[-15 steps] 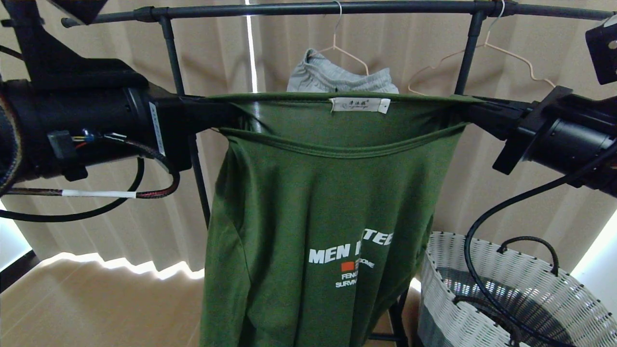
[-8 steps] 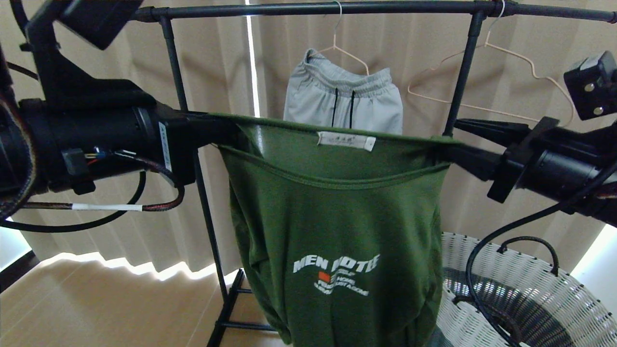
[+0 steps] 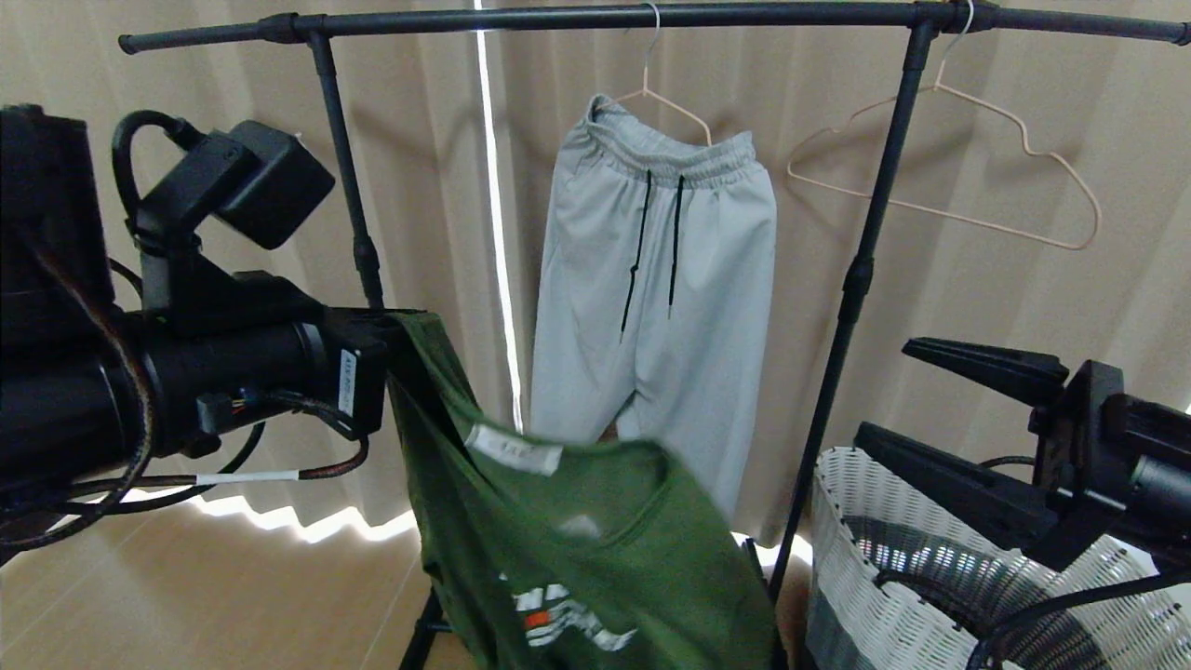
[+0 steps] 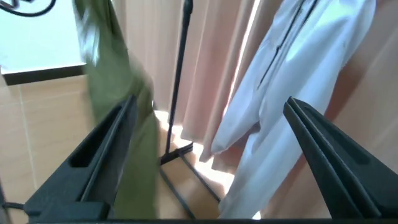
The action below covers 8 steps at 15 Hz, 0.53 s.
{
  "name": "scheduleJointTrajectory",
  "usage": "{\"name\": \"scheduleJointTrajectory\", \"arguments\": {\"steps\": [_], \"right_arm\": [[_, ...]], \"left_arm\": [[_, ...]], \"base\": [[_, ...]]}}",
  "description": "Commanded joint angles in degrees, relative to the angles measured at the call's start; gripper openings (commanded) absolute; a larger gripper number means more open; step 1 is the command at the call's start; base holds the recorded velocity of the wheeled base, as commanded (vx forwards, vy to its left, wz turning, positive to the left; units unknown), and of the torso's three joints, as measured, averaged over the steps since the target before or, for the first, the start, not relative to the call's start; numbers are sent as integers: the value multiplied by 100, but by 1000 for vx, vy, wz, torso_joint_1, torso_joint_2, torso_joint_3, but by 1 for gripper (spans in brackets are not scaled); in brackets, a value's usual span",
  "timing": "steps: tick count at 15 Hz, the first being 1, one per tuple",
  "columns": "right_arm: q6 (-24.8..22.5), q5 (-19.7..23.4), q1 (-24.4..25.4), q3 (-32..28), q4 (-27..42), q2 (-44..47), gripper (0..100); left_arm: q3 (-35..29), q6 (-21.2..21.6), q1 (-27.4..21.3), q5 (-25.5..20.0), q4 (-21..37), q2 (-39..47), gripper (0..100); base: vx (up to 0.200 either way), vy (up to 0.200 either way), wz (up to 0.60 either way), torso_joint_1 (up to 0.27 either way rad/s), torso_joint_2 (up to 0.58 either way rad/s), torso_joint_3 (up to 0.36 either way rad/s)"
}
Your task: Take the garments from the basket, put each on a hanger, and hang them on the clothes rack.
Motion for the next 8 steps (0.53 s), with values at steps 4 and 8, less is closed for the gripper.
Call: {"name": "scheduleJointTrajectory", "arguments": {"steps": [4,8], "right_arm": [[-129,-204,-265,357,20,-185,100],[-455,-476,-1082,981,55,-888,100]], "left_arm": [[430,94,369,88,2,-84,0],[1651,191,1116,105,-6,-1323,0]], "base": [[0,0,0,0,0,0],[0,0,0,0,0,0]]}}
